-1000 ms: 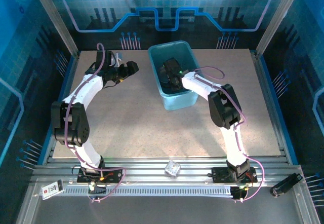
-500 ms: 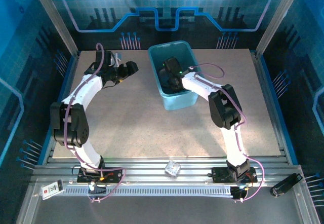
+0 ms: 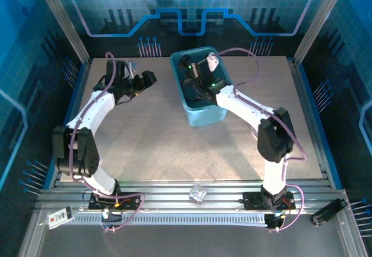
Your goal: Place the plates into the plastic bin on the countertop
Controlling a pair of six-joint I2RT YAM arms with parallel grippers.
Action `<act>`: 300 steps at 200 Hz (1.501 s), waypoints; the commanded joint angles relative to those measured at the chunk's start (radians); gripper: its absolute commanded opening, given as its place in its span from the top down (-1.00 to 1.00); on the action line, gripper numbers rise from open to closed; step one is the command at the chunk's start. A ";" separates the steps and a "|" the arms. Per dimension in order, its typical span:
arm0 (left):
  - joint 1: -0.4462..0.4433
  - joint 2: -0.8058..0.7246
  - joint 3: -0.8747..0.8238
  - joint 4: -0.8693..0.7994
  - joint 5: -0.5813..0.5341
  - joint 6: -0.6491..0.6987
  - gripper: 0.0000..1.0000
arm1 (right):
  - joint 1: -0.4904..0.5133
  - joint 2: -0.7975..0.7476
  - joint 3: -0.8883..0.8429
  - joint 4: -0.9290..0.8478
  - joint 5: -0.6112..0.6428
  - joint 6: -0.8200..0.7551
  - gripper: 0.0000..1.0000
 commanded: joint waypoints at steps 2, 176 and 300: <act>0.005 -0.094 -0.055 0.035 -0.089 0.046 -0.78 | 0.008 -0.136 -0.065 0.093 0.060 -0.341 -1.00; -0.030 -0.332 -0.807 0.802 -0.796 0.479 -0.85 | -0.526 -0.517 -1.192 0.699 -0.103 -0.922 -1.00; -0.031 -0.026 -0.866 1.226 -0.641 0.509 -0.83 | -0.634 -0.350 -1.312 1.060 -0.378 -0.913 -1.00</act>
